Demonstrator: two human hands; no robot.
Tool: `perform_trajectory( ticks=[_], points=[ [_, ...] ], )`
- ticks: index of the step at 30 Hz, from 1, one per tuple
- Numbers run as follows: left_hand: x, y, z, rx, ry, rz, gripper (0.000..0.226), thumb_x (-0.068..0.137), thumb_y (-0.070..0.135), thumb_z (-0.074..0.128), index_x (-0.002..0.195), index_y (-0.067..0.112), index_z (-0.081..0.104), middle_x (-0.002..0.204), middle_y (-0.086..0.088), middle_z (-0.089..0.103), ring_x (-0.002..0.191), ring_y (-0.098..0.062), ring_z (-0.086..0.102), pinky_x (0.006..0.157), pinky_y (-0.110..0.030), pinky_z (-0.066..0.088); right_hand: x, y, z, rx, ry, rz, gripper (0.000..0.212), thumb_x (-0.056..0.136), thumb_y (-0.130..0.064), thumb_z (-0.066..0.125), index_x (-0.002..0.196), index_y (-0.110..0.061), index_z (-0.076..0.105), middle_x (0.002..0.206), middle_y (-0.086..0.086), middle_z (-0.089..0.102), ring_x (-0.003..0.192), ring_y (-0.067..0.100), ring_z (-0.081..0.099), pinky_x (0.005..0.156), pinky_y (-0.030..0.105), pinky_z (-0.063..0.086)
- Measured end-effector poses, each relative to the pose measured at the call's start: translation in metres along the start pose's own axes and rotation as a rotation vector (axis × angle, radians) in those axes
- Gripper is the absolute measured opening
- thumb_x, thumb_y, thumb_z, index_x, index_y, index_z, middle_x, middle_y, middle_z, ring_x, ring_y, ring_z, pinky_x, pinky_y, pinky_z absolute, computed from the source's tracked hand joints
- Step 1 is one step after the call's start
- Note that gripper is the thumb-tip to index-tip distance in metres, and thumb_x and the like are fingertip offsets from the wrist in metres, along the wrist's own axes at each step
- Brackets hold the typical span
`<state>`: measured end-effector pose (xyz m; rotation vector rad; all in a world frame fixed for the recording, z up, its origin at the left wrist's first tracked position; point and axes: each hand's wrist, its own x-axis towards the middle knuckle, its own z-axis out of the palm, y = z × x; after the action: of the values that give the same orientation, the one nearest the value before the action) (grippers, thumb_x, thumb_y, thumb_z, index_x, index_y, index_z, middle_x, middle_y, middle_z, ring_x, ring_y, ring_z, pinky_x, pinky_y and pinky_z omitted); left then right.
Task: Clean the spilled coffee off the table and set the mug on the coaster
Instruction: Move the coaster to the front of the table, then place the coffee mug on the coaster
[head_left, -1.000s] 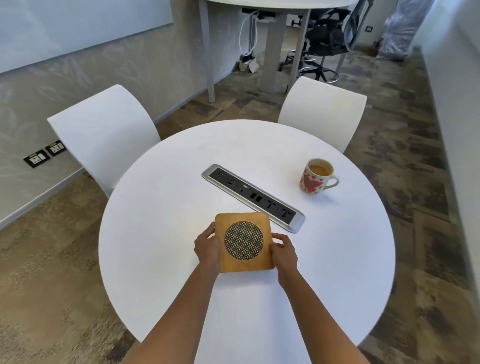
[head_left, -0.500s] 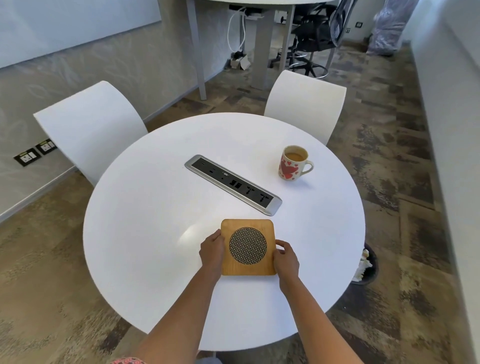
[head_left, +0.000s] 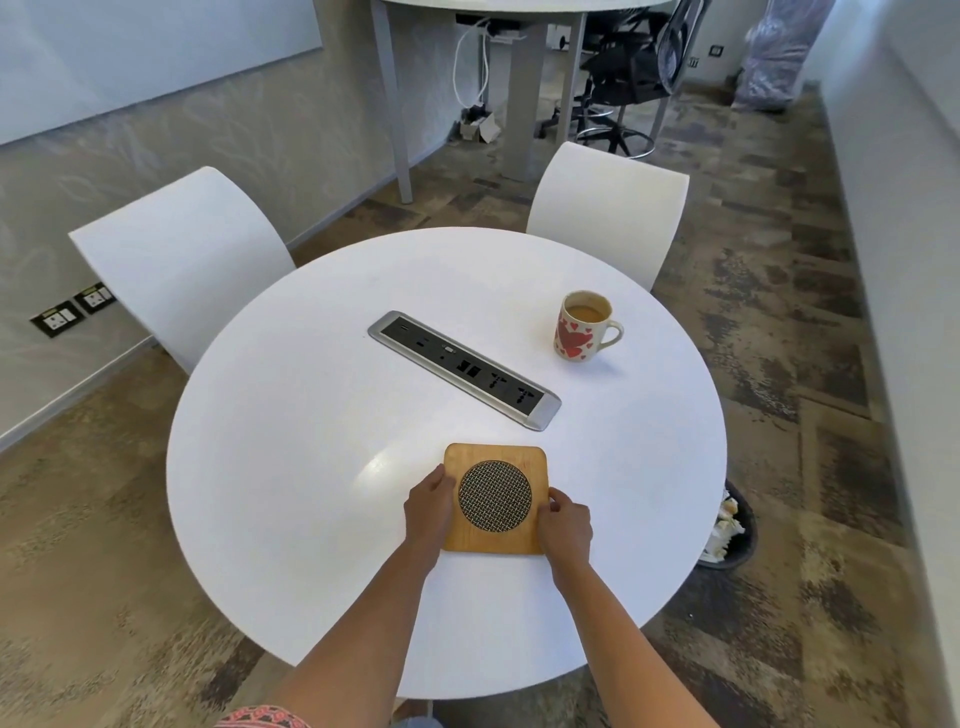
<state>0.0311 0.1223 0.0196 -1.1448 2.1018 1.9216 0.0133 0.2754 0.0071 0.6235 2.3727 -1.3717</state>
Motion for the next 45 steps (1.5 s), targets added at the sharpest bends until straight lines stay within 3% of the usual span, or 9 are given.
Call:
perform_trajectory(
  ticks=[5, 14, 23, 27, 36, 42, 45],
  points=[
    [-0.002, -0.002, 0.001, 0.079, -0.005, 0.079, 0.044, 0.093, 0.022, 0.045, 0.136, 0.015, 0.047, 0.141, -0.004, 0.048, 0.13, -0.021, 0.042, 0.109, -0.035, 0.033, -0.001, -0.001, 0.001, -0.068, 0.016, -0.004, 0.042, 0.094, -0.016, 0.041, 0.134, -0.016, 0.05, 0.134, 0.012, 0.048, 0.123, 0.032, 0.045, 0.102, 0.043, 0.041],
    [0.006, 0.005, -0.003, 0.131, 0.018, 0.165, 0.037, 0.093, 0.016, 0.047, 0.129, 0.01, 0.055, 0.134, -0.009, 0.054, 0.124, -0.023, 0.047, 0.107, -0.038, 0.036, 0.0, -0.007, 0.0, -0.071, 0.102, 0.012, 0.034, 0.094, -0.017, 0.041, 0.126, -0.016, 0.054, 0.13, 0.011, 0.049, 0.122, 0.031, 0.044, 0.1, 0.043, 0.042],
    [0.033, 0.034, -0.006, 0.2, -0.072, 0.321, 0.032, 0.094, 0.017, 0.049, 0.125, 0.015, 0.056, 0.133, -0.004, 0.053, 0.125, -0.019, 0.045, 0.106, -0.039, 0.038, 0.018, -0.042, -0.003, 0.017, 0.248, -0.105, 0.022, 0.095, -0.02, 0.046, 0.109, -0.011, 0.06, 0.117, 0.011, 0.057, 0.115, 0.029, 0.049, 0.09, 0.038, 0.041],
    [0.052, 0.058, -0.003, 0.232, -0.125, 0.395, 0.033, 0.094, 0.019, 0.05, 0.126, 0.017, 0.055, 0.134, -0.002, 0.052, 0.125, -0.019, 0.044, 0.106, -0.042, 0.039, 0.037, -0.071, -0.01, 0.065, 0.314, -0.191, 0.02, 0.095, -0.018, 0.047, 0.105, -0.008, 0.061, 0.111, 0.014, 0.061, 0.108, 0.03, 0.054, 0.093, 0.042, 0.045],
    [0.095, 0.126, 0.017, 0.297, -0.249, 0.566, 0.04, 0.093, 0.018, 0.053, 0.132, 0.013, 0.05, 0.136, -0.002, 0.051, 0.127, -0.016, 0.044, 0.104, -0.027, 0.036, 0.089, -0.132, -0.043, 0.127, 0.467, -0.259, 0.025, 0.095, -0.022, 0.05, 0.113, -0.007, 0.059, 0.115, 0.013, 0.062, 0.105, 0.025, 0.057, 0.093, 0.039, 0.048],
    [0.117, 0.161, 0.055, 0.33, -0.281, 0.627, 0.043, 0.09, 0.02, 0.057, 0.132, 0.019, 0.047, 0.133, 0.0, 0.052, 0.125, -0.02, 0.043, 0.104, -0.038, 0.038, 0.128, -0.153, -0.066, 0.104, 0.428, -0.281, 0.032, 0.094, -0.024, 0.054, 0.122, -0.01, 0.053, 0.121, 0.013, 0.06, 0.109, 0.025, 0.057, 0.093, 0.036, 0.047],
    [0.127, 0.174, 0.079, 0.356, -0.294, 0.652, 0.048, 0.088, 0.02, 0.061, 0.133, 0.019, 0.045, 0.132, -0.001, 0.051, 0.125, -0.02, 0.042, 0.104, -0.036, 0.037, 0.147, -0.157, -0.077, 0.072, 0.418, -0.303, 0.036, 0.093, -0.025, 0.056, 0.126, -0.011, 0.05, 0.124, 0.015, 0.056, 0.112, 0.027, 0.055, 0.097, 0.037, 0.045]
  ],
)
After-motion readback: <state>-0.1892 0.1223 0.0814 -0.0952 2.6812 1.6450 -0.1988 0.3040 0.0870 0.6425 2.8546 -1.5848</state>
